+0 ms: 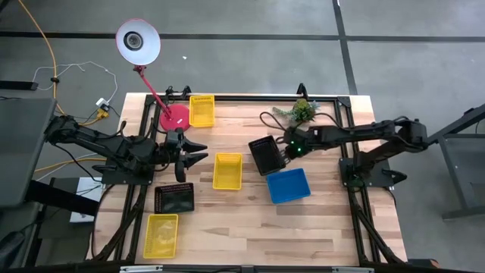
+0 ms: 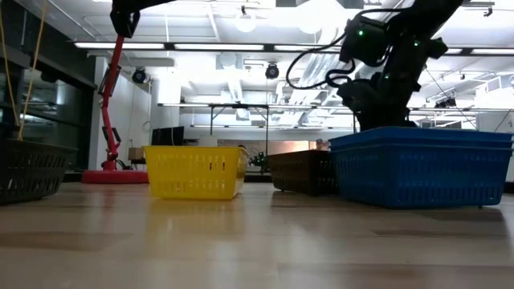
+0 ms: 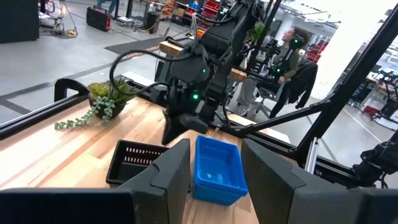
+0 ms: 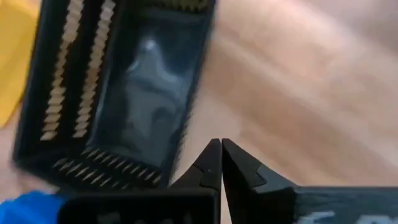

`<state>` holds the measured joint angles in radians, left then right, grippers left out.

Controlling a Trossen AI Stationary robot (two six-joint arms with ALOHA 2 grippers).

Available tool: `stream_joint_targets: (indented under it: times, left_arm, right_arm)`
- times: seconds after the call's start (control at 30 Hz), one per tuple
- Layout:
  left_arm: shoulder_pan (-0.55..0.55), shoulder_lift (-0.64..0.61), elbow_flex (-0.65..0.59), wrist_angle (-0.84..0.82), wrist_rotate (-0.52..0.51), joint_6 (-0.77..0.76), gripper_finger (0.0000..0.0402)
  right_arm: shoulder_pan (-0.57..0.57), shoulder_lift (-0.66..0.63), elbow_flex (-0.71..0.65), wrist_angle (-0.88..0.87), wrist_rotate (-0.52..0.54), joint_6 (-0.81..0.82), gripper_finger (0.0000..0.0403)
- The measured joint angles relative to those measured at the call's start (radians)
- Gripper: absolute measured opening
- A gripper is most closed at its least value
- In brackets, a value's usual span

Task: Stack baskets by color
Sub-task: Stack the right black bin on the middle black bin, then stack the left black bin on the right black bin

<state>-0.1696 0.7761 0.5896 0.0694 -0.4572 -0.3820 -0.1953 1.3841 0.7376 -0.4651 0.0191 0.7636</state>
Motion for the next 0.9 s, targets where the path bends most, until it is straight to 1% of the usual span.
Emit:
stream_joint_targets:
  times: [0.07,0.1,0.4,0.53,0.57,0.67,0.8,0.9]
  left_arm:
    - [0.000,0.000,0.000,-0.001,0.000,0.000,0.0131]
    - [0.000,0.000,0.000,-0.001,0.000,0.000,0.0131]
    - [0.000,0.000,0.000,-0.006,0.000,0.000,0.0131]
    - [-0.001,0.000,0.000,-0.006,0.000,0.000,0.0131]
    - [-0.001,0.000,0.000,-0.006,0.001,0.000,0.0131]
    - [-0.001,0.000,0.000,-0.006,0.001,0.000,0.0131]
    - [0.000,0.000,0.000,-0.005,0.001,0.000,0.0131]
    - [0.000,0.000,0.000,-0.005,0.001,0.000,0.0131]
  right_arm:
    - [0.006,0.017,0.000,-0.002,-0.052,0.023,0.0000]
    - [0.012,0.026,0.000,0.000,-0.062,0.032,0.0000]
    - [0.072,0.042,0.000,0.095,-0.097,0.096,0.0000]
    - [0.081,0.036,0.000,0.095,-0.100,0.091,0.0000]
    - [0.081,0.024,0.000,0.090,-0.093,0.086,0.0000]
    - [0.080,-0.041,0.000,0.087,-0.028,0.064,0.0000]
    - [0.092,-0.193,0.000,0.102,0.049,-0.016,0.0000]
    - [0.139,-0.314,0.000,0.163,0.086,-0.109,0.0000]
